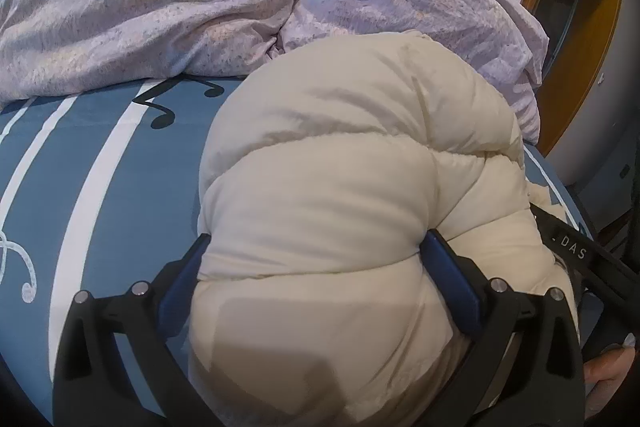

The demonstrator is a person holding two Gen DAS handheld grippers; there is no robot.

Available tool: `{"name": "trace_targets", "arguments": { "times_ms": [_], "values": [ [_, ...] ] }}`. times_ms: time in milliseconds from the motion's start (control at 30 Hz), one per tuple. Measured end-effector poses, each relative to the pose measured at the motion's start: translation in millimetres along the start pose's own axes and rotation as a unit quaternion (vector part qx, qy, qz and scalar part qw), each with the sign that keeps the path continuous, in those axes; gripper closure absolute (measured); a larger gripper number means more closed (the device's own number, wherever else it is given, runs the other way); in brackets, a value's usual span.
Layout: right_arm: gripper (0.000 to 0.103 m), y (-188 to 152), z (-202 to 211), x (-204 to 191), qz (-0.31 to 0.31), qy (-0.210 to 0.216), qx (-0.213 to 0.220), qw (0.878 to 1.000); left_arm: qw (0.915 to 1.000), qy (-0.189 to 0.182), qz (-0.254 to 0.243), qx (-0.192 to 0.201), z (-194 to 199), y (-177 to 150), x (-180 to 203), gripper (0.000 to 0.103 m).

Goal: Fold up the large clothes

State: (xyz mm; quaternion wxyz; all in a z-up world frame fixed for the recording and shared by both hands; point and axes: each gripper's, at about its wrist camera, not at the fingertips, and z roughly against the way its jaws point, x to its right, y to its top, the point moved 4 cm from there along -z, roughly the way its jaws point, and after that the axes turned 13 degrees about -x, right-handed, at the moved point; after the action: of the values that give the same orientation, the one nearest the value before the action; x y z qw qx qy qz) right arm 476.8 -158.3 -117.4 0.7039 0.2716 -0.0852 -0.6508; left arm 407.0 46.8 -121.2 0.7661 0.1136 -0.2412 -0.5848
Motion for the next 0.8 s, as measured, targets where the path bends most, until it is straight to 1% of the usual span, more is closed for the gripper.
{"name": "trace_targets", "arguments": {
  "times_ms": [467, 633, 800],
  "values": [
    [0.057, -0.8, -6.1, -1.1, -0.004, -0.002, -0.012, 1.0, 1.0, 0.004, 0.002, -0.005, -2.9, 0.7, -1.3, 0.002],
    [0.057, -0.1, -8.9, 1.7, -0.009, 0.012, -0.019, 1.0, 1.0, 0.003, 0.003, -0.005, -3.0, 1.2, -1.6, 0.002],
    [0.056, 0.4, -8.7, 2.1, -0.01, 0.013, -0.019, 1.0, 1.0, 0.002, 0.003, -0.005, -3.6, 1.1, -1.5, 0.002]
  ]
}}
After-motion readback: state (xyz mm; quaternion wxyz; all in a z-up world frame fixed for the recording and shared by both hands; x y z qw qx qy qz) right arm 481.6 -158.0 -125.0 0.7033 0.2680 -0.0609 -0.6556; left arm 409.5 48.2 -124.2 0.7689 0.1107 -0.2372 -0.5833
